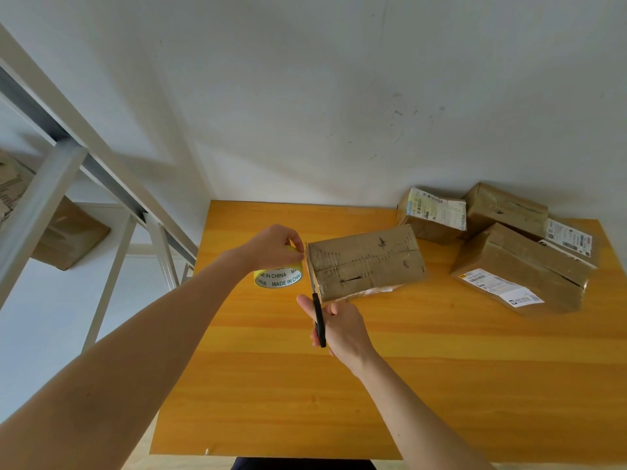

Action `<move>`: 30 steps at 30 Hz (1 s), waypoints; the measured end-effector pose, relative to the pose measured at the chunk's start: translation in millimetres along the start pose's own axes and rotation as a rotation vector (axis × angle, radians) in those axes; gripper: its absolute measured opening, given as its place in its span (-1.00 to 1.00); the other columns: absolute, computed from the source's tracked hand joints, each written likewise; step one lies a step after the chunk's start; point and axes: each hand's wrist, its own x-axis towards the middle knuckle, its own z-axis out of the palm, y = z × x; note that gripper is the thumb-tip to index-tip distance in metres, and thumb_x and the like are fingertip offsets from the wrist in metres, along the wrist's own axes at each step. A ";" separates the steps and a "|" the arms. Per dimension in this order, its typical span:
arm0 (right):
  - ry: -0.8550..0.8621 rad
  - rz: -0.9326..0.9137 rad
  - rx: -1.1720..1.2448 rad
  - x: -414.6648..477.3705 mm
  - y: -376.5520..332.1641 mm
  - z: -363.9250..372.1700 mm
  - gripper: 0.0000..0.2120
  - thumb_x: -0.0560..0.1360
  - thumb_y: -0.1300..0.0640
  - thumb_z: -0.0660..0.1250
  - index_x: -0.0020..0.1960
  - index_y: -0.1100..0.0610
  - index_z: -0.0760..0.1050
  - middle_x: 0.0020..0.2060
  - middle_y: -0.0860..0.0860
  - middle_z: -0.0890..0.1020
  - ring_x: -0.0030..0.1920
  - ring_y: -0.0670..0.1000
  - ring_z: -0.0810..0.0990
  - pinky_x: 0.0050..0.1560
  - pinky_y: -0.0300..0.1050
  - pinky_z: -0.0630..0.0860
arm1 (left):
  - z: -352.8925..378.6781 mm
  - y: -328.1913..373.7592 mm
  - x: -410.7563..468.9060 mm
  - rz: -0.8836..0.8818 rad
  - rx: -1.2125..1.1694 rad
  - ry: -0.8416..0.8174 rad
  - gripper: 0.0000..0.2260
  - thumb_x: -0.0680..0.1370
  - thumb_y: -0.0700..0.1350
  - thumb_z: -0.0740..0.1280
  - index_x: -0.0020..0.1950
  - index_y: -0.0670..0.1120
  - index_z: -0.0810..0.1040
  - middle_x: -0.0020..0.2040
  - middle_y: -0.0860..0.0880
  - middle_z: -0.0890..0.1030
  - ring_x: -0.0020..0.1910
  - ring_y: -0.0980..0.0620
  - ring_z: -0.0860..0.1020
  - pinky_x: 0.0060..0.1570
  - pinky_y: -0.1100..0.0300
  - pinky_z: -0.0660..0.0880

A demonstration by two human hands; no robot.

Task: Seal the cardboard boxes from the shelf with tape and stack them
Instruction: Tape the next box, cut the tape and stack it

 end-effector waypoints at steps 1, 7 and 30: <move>0.006 -0.005 -0.005 1.4 -1.3 0.2 -0.45 0.42 -0.27 0.41 -0.29 0.25 0.46 -0.44 0.15 0.56 -0.55 -0.08 0.49 -0.53 -0.36 0.33 | -0.3 0.2 0.5 0.000 0.003 0.001 -0.96 0.48 -0.10 0.36 -0.10 -0.01 0.59 -0.12 -0.13 0.63 -0.15 -0.11 0.59 -0.17 0.00 0.54; 0.054 -0.074 -0.040 5.3 1.1 -0.8 -0.48 0.45 -0.19 0.41 -0.41 0.21 0.43 -0.52 0.07 0.54 -0.55 -0.07 0.49 -0.49 -0.37 0.34 | -3.1 -1.9 2.6 -0.005 0.025 0.004 -0.97 0.47 -0.09 0.37 -0.12 0.05 0.57 -0.16 -0.06 0.61 -0.20 -0.06 0.58 -0.24 0.09 0.49; 0.074 -0.098 -0.199 12.9 8.2 -5.2 -0.31 0.28 -0.49 0.33 -0.44 0.16 0.33 -0.51 0.14 0.41 -0.46 0.07 0.43 -0.27 -0.05 0.42 | 16.2 -49.3 -18.3 -0.043 0.178 0.120 -0.89 0.51 -0.10 0.38 -0.05 0.04 0.47 -0.09 0.00 0.61 -0.24 0.00 0.52 -0.26 0.10 0.48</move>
